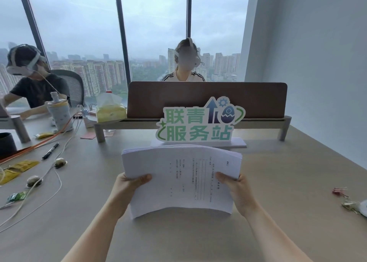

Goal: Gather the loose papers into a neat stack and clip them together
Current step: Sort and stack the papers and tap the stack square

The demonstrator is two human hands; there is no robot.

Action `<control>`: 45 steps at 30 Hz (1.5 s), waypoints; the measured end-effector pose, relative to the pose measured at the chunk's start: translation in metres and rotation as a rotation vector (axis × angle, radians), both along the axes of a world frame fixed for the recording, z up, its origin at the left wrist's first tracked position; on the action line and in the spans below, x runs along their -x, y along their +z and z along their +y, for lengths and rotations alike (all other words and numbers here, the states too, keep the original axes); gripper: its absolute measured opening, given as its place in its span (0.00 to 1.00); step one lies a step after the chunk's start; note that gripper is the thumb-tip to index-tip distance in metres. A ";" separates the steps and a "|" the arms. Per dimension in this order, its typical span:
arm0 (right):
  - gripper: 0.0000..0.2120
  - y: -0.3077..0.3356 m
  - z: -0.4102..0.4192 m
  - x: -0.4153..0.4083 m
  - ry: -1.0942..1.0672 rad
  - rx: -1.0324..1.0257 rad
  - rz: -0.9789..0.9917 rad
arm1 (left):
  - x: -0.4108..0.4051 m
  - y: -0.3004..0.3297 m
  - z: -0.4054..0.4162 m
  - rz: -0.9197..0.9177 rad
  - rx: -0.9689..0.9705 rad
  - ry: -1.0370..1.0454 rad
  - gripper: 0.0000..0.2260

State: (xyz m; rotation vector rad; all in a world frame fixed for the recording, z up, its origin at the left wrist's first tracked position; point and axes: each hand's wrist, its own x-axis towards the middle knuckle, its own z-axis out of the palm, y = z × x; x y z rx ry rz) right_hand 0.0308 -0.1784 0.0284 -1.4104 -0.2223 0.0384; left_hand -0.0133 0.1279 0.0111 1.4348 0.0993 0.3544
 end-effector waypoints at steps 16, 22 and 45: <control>0.11 0.013 -0.008 -0.002 0.097 -0.027 -0.092 | 0.003 0.003 0.005 0.010 -0.009 -0.089 0.30; 0.11 0.002 -0.012 -0.001 0.154 0.000 -0.082 | 0.010 -0.007 0.004 0.046 -0.031 -0.096 0.35; 0.04 -0.032 -0.013 -0.005 -0.144 -0.316 0.329 | 0.007 -0.002 -0.026 0.076 0.267 0.164 0.07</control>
